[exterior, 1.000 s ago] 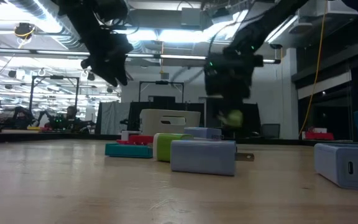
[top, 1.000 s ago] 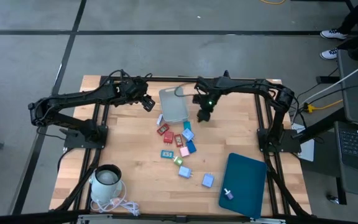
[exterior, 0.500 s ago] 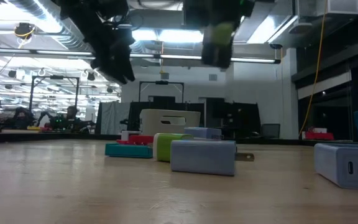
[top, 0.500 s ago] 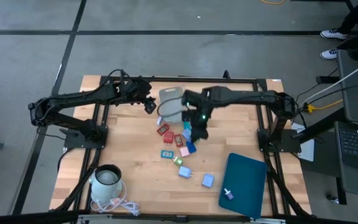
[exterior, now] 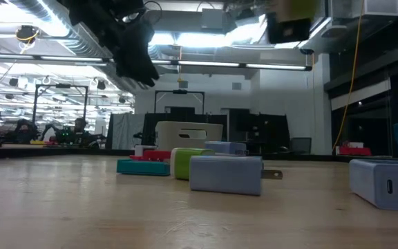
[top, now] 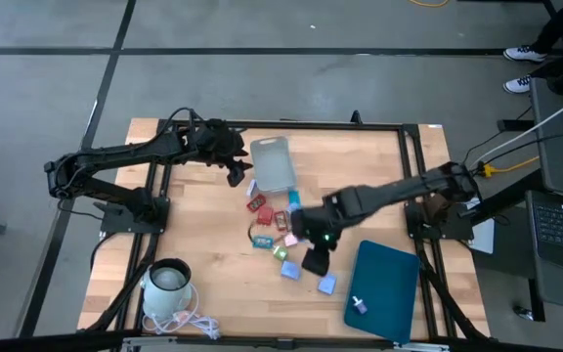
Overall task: Pick & Place Office items
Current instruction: Put the top green charger adapter into the blue bin, then put the green charger adapter into the blue bin, then put the top blue charger adapter into the blue bin
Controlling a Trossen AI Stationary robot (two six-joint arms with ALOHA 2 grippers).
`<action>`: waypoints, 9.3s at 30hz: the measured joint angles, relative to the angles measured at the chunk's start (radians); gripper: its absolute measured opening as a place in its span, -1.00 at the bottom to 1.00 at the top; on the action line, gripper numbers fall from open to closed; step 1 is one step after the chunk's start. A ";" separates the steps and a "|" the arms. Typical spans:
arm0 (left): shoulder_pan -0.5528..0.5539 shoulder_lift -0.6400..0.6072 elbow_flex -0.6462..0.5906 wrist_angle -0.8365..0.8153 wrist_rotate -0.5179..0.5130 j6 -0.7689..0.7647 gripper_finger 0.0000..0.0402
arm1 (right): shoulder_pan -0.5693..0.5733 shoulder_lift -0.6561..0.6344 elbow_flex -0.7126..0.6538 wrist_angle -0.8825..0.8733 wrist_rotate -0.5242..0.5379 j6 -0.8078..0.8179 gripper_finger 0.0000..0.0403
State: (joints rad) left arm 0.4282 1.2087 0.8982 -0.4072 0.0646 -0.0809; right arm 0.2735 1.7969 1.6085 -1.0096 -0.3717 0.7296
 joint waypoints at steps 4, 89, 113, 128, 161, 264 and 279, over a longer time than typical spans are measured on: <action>0.000 0.000 0.000 0.000 0.024 0.015 0.06 | 0.070 0.000 0.000 -0.031 0.061 0.174 -0.34; -0.531 0.503 0.128 0.293 0.234 0.393 0.06 | 0.426 -0.589 -0.433 -0.154 1.336 1.266 0.36; -0.560 0.790 0.335 0.133 0.187 0.159 -0.28 | 0.439 -0.662 -0.433 -0.134 1.445 1.013 0.36; -0.477 0.799 0.748 0.119 0.297 0.123 -0.28 | 0.496 -0.705 -0.433 -0.092 1.741 1.008 0.36; -0.487 1.416 1.439 0.442 0.427 -0.169 -0.28 | 0.504 -0.843 -0.433 -0.091 1.767 0.796 0.36; -1.489 -0.328 -0.085 -0.823 -0.985 -1.498 0.11 | -0.248 0.162 -0.116 0.212 0.416 0.018 0.43; -1.494 -0.331 -0.085 -0.823 -0.957 -1.496 0.11 | -0.265 0.262 -0.116 0.214 0.425 -0.006 0.60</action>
State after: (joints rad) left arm -1.0656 0.8780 0.8131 -1.2304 -0.8921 -1.5764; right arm 0.0090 2.0593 1.4926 -0.7953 0.0528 0.7233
